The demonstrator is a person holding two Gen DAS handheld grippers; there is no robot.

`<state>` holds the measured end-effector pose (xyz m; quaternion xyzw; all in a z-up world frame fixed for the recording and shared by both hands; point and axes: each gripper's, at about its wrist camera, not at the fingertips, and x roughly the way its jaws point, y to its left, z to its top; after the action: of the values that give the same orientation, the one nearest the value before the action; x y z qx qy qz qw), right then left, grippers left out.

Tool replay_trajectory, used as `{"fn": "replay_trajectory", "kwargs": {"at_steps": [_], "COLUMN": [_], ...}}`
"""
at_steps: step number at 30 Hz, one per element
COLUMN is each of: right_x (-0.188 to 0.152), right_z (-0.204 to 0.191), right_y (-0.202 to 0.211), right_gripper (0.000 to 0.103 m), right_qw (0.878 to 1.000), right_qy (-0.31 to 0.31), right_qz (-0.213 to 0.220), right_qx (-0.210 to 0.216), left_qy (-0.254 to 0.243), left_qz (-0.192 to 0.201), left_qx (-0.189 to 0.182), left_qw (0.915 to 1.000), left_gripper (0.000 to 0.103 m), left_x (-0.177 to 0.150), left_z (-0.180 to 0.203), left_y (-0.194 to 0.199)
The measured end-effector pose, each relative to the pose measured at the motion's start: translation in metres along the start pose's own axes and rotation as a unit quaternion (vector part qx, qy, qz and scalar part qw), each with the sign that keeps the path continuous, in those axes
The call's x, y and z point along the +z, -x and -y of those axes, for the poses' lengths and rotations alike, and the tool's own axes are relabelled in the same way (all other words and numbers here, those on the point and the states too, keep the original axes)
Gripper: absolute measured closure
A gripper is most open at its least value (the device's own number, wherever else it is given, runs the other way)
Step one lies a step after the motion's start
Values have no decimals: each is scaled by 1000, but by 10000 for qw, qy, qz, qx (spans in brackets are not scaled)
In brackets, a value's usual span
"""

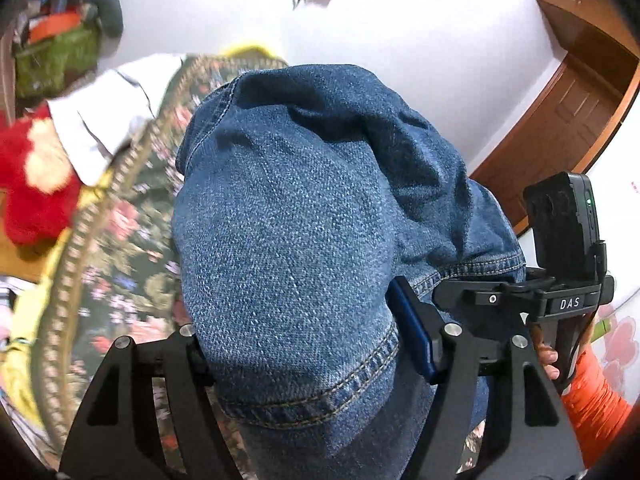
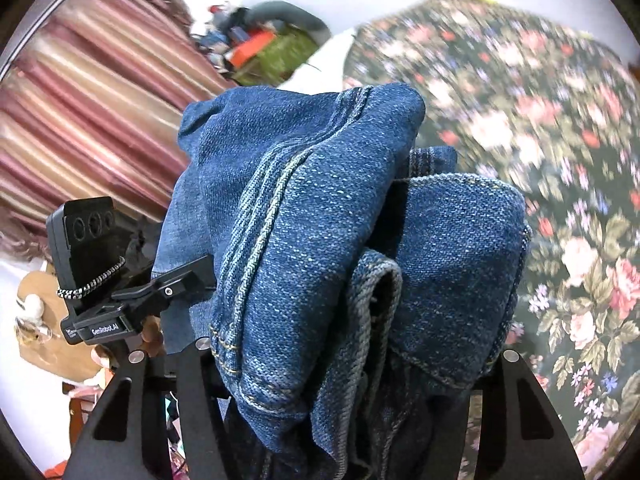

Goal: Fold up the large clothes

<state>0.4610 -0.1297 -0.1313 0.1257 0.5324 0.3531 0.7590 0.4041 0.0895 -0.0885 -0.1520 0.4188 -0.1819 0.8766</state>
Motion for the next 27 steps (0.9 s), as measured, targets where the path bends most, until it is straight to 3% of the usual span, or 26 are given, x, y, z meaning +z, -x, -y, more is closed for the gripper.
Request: {"fn": "replay_trajectory", "kwargs": {"at_steps": [5, 9, 16, 21, 24, 27], "right_x": [-13, -21, -54, -71, -72, -69], "right_z": [-37, -59, -43, -21, -14, -6], "right_y": [3, -27, -102, -159, -178, -180], "right_gripper": [44, 44, 44, 44, 41, 39], "right_qw": [9996, 9994, 9966, 9917, 9895, 9875], "right_qy": [171, 138, -204, -196, -24, -71], "right_qz": [123, -88, -699, -1272, -1440, -1577], "right_qx": [176, 308, 377, 52, -156, -20], "left_qy": [47, 311, 655, 862, 653, 608], "left_qz": [88, -66, -522, -917, -684, -596], "left_qx": [235, 370, 637, 813, 947, 992], "left_qw": [9997, 9988, 9944, 9887, 9910, 9914], "left_gripper": [33, 33, 33, 32, 29, 25], "left_x": [-12, -30, -83, -118, -126, -133], "left_z": [-13, -41, -88, -122, -120, -115], "left_y": [45, 57, 23, -23, -28, -22]}}
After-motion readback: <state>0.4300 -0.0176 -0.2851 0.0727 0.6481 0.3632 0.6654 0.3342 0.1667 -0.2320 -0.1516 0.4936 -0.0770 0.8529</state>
